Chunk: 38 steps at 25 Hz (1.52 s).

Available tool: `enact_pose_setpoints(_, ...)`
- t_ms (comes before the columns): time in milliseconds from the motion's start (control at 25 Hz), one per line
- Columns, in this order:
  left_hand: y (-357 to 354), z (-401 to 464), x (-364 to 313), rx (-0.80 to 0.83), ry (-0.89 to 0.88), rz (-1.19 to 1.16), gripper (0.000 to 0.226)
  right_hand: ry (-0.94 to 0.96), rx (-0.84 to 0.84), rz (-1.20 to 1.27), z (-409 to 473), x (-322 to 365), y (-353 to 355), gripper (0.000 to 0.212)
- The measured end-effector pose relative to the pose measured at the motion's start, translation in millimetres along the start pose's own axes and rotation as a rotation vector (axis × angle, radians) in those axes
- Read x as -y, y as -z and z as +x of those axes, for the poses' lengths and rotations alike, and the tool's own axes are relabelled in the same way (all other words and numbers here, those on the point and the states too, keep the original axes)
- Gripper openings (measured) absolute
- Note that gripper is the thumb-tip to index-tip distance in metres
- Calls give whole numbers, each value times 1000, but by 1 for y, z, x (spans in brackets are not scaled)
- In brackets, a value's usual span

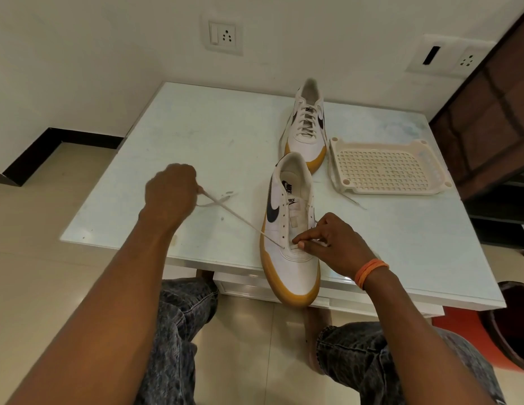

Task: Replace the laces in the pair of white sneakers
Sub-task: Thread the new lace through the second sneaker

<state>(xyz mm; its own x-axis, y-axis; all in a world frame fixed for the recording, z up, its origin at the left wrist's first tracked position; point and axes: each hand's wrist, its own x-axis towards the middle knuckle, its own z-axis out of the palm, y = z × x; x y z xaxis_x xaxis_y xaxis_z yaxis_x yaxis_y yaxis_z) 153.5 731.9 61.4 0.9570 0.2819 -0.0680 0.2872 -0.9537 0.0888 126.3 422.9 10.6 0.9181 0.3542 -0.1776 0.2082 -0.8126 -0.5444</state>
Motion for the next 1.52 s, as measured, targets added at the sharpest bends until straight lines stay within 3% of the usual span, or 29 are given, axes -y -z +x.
enact_pose_setpoints(80,-1,4,11,-203,94,-80,21,-18,-7,28,0,-1,-2,18)
enact_pose_setpoints(160,-7,6,6,-185,108,-87,19,-21,-13,52,0,-2,-3,17)
enact_pose_setpoints(280,-18,0,-22,45,-22,-179,30,-13,-12,90,1,-3,-4,16)
enact_pose_setpoints(440,-23,-28,-70,460,-410,-413,25,-11,-3,84,3,-3,-4,19)
enact_pose_setpoints(520,-33,-41,-88,528,-489,-386,24,-2,3,53,4,-2,-3,20)
enact_pose_setpoints(760,-44,-41,-95,573,-465,-302,34,39,-7,52,4,1,-3,19)
enact_pose_setpoints(1000,-43,-43,-97,629,-532,-324,31,35,10,47,4,3,-2,20)
enact_pose_setpoints(1240,-23,-34,-85,576,-532,-297,21,-13,73,142,2,5,2,21)
enact_pose_setpoints(1400,-2,-6,-37,386,-340,-136,21,-43,67,175,2,2,3,19)
enact_pose_setpoints(1520,-4,2,-10,369,-159,9,26,-42,57,232,0,1,3,16)
